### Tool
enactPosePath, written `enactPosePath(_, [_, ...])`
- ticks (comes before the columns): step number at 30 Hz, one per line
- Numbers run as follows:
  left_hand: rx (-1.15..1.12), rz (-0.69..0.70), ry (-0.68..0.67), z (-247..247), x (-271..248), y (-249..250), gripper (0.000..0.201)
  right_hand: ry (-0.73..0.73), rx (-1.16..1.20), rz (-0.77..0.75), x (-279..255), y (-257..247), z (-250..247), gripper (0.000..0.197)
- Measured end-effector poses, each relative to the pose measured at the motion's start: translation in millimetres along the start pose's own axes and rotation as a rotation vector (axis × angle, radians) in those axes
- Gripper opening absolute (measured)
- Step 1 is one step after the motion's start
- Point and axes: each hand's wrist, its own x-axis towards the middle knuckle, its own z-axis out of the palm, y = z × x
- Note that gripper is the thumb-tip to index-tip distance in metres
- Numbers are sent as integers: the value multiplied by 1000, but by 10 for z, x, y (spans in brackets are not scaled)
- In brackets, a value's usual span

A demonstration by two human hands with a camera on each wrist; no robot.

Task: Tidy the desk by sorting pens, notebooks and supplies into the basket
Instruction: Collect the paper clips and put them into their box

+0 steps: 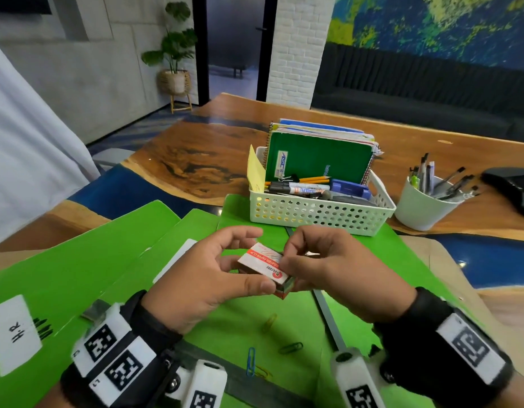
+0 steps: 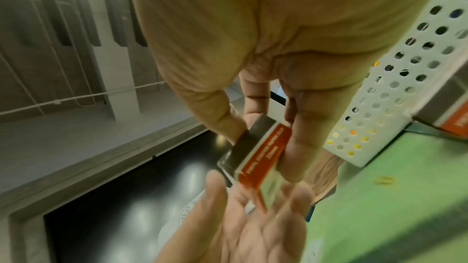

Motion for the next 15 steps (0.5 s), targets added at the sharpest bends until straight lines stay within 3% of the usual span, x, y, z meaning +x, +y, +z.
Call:
enactPosePath(4, [-1, -18, 195, -76, 56, -18, 70, 150, -107, -19, 490, -205, -410, 11])
enactPosePath(8, [-93, -86, 235, -151, 88, -37, 46, 381, -285, -25, 1103, -316, -732, 7])
enactPosePath(11, [-97, -116, 227, -172, 80, -31, 42, 396, -521, -18, 1486, -182, -667, 14])
enactPosePath(15, [-100, -144, 215, -183, 63, -34, 40, 302, -768, -30, 1681, 0, -443, 26])
